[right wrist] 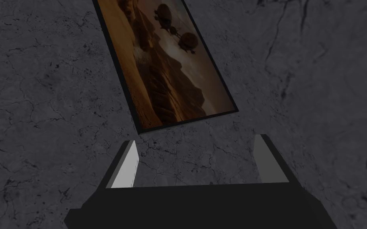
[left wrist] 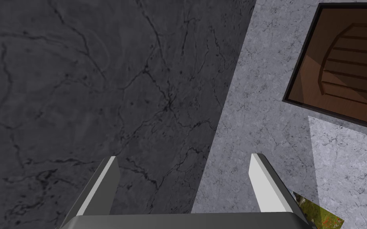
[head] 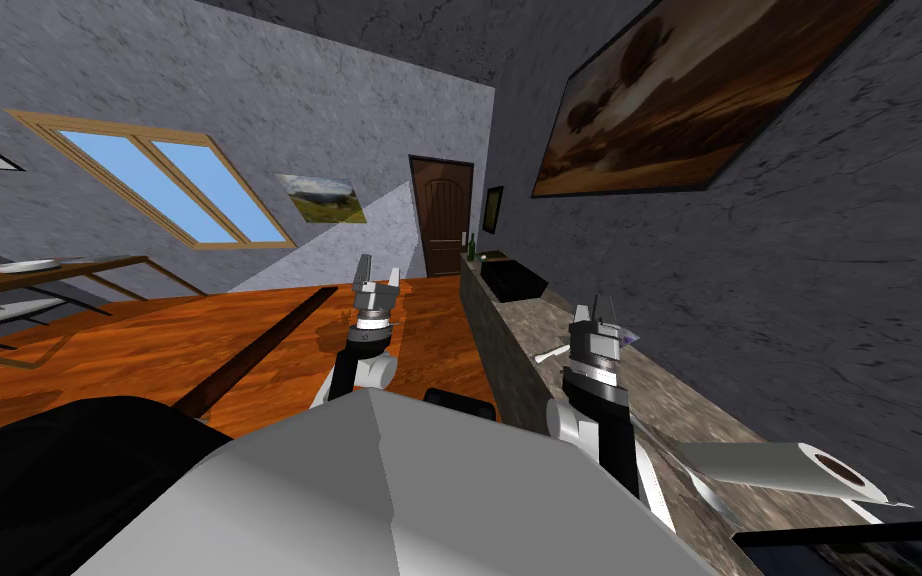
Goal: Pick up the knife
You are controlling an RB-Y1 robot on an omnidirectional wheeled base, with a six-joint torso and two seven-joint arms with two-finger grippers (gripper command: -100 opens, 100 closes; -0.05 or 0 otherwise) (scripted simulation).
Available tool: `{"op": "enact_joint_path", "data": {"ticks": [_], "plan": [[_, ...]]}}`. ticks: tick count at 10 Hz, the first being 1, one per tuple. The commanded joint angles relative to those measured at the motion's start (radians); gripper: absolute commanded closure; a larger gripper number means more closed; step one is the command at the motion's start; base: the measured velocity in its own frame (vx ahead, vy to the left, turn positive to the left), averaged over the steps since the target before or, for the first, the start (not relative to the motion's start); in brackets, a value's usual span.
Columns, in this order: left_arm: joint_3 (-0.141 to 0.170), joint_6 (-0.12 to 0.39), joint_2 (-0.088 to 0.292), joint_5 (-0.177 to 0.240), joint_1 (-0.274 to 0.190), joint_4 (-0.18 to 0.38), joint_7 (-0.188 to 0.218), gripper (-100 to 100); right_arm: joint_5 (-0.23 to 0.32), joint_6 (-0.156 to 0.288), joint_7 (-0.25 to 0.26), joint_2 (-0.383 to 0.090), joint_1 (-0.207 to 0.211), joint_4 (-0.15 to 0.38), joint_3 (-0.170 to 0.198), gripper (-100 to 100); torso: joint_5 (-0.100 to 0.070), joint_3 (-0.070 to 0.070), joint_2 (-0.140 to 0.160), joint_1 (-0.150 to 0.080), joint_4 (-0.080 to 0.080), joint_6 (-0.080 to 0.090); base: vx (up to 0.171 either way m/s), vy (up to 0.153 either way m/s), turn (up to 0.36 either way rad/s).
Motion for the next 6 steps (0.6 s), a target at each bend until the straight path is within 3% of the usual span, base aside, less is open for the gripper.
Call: {"op": "enact_joint_path", "data": {"ticks": [1, 3, 6], "plan": [[0.000, 0.000, 0.000, 0.000, 0.000, 0.000, 0.000, 0, -0.009, 0.018, 0.002, -0.050, -0.004, 0.000, -0.009, -100, 0.000, 0.000, 0.000, 0.000, 0.000, 0.000, 0.004, 0.007, 0.041], [0.000, 0.000, 0.000, 0.000, 0.000, 0.000, 0.000, 0, -0.017, 0.037, 0.005, -0.089, -0.007, -0.001, -0.018, -100, 0.000, 0.000, 0.000, 0.001, 0.000, 0.000, 0.006, 0.017, 0.038], [0.000, 0.000, 0.000, 0.000, 0.000, 0.000, 0.000, 0, -0.059, 0.118, 0.017, -0.185, -0.025, -0.002, -0.060, -100, 0.000, -0.001, -0.001, 0.001, 0.000, 0.000, 0.017, 0.026, 0.080]]}}
